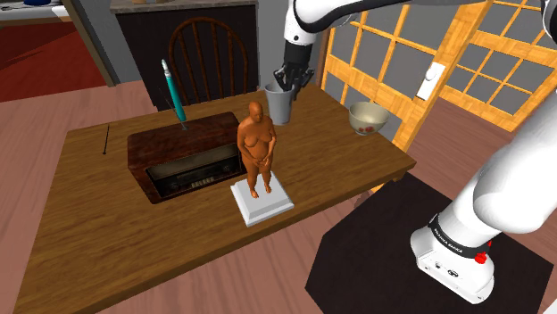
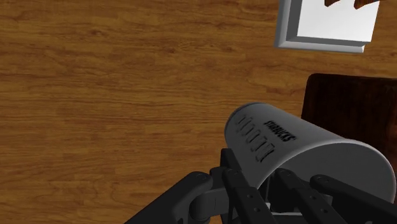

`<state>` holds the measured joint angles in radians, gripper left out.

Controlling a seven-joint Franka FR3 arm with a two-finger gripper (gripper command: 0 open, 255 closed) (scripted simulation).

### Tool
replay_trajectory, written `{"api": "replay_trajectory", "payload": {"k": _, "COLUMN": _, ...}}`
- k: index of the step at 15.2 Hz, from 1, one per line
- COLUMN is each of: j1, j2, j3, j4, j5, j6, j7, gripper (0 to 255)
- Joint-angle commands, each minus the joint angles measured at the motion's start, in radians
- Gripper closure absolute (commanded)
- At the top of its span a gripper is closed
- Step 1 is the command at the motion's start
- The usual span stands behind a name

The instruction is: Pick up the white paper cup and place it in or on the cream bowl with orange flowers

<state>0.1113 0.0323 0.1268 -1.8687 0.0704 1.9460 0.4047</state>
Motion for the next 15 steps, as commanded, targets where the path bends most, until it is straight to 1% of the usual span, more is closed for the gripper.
{"api": "replay_trajectory", "payload": {"k": 1, "j1": 0.0, "j2": 0.002, "j3": 0.0, "j4": 0.031, "j5": -0.001, "j6": -0.029, "j7": 0.002, "gripper": 255}}
{"api": "replay_trajectory", "payload": {"k": 5, "j1": -0.001, "j2": -0.002, "j3": -0.001, "j4": 0.072, "j5": -0.001, "j6": -0.074, "j7": 0.004, "gripper": 255}}
{"api": "replay_trajectory", "payload": {"k": 10, "j1": -0.054, "j2": -0.103, "j3": -0.055, "j4": -0.032, "j5": 0.012, "j6": -0.078, "j7": -0.107, "gripper": 255}}
{"api": "replay_trajectory", "payload": {"k": 15, "j1": -0.104, "j2": -0.182, "j3": -0.118, "j4": -0.106, "j5": 0.012, "j6": -0.092, "j7": -0.219, "gripper": 255}}
